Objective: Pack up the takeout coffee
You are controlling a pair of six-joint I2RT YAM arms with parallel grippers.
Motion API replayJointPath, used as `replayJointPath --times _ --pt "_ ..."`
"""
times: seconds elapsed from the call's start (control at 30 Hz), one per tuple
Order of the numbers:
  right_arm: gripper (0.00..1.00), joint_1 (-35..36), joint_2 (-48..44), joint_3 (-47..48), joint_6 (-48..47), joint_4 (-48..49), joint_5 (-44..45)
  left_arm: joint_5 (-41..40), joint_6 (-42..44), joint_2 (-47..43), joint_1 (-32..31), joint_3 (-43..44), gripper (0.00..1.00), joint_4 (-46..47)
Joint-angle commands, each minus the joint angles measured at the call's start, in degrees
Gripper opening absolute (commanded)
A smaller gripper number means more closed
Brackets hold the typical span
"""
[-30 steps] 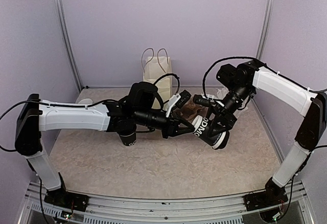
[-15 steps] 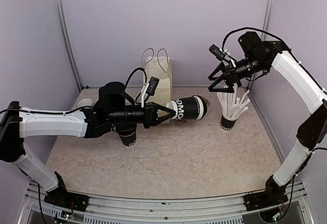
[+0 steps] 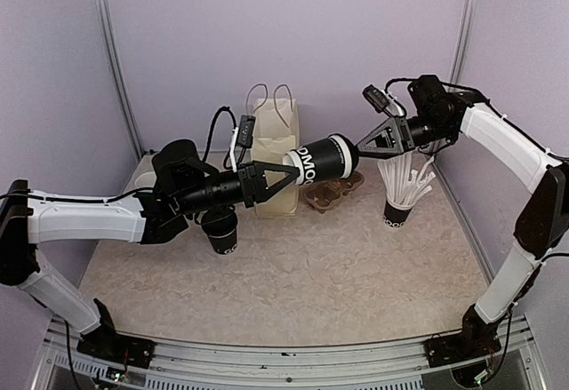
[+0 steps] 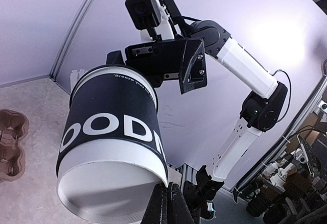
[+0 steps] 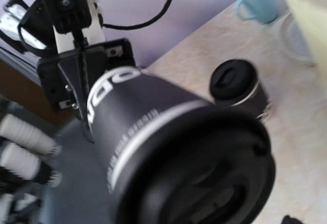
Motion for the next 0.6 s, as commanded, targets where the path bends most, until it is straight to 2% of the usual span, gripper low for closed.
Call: replayJointPath --times 0.0,0.23,0.57 --pt "0.99 -0.2 0.3 -3.9 4.8 3.0 -5.7 -0.2 -1.2 -1.2 0.1 0.5 0.0 3.2" --pt "0.99 0.1 0.7 -7.9 8.4 5.9 -7.9 0.9 -1.9 -0.8 -0.5 0.6 0.0 4.6" --pt "0.99 3.5 1.8 -7.9 10.2 8.5 -14.0 2.0 -2.2 1.5 -1.3 2.2 0.0 5.1"
